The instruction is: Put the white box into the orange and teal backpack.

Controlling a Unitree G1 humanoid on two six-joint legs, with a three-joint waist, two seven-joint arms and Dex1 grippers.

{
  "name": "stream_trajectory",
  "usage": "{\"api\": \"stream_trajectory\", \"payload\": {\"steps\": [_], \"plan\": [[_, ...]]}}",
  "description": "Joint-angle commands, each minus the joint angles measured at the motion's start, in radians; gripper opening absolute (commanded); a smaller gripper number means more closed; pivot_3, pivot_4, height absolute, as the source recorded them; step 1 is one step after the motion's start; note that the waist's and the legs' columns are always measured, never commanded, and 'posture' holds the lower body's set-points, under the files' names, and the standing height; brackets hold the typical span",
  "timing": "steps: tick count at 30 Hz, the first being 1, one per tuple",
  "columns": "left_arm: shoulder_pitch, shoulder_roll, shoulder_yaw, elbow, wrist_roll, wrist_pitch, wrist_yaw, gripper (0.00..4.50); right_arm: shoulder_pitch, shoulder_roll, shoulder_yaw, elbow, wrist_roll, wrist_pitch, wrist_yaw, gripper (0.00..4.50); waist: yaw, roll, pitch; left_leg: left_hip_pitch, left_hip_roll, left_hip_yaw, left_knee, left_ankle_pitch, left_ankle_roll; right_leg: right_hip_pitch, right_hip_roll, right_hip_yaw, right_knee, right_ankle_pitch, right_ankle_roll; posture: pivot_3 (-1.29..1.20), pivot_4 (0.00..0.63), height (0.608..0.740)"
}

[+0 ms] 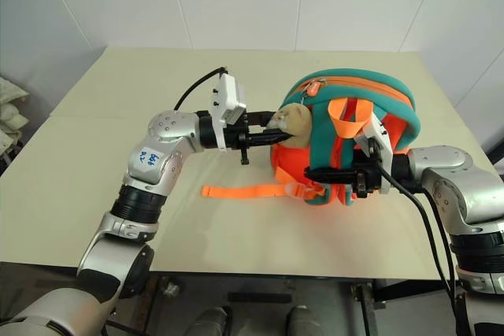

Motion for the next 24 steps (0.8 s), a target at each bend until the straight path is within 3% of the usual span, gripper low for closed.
{"api": "stream_trajectory", "payload": {"steps": [1,6,11,24], "plan": [[-0.059,0.085,0.032,0.032,0.011,-0.042,-0.052,0.92,-0.004,0.001,-0.024,-0.037,0.018,-0.004,0.0,0.0,-0.001,0.0,0.0,0.0,0.0,0.0,0.0,0.0,0.0,0.0,0.0,0.0,0.0,0.0,0.0,0.0,0.15,0.74],[-0.127,0.249,0.066,0.192,0.027,-0.109,-0.13,0.92,0.018,-0.009,-0.042,-0.053,0.023,-0.002,-0.008,0.0,-0.009,0.0,0.0,0.0,0.0,0.0,0.0,0.0,0.0,0.0,0.0,0.0,0.0,0.0,0.0,0.0,0.15,0.74],[-0.1,0.328,0.043,0.259,0.07,-0.142,-0.179,0.92,0.051,-0.012,-0.075,-0.072,0.03,0.0,-0.034,0.0,-0.011,0.0,0.0,0.0,0.0,0.0,-0.002,0.0,0.0,0.0,0.0,0.0,-0.001,0.0,0.0,0.0,0.15,0.74],[-0.003,0.156,0.032,0.532,0.114,-0.203,-0.092,0.92,0.161,0.034,-0.127,-0.182,0.096,0.03,-0.158,0.0,-0.022,0.0,0.0,0.0,0.0,0.0,-0.001,0.0,0.001,0.0,0.0,0.0,0.001,0.0,0.0,0.0,0.15,0.74]]}}
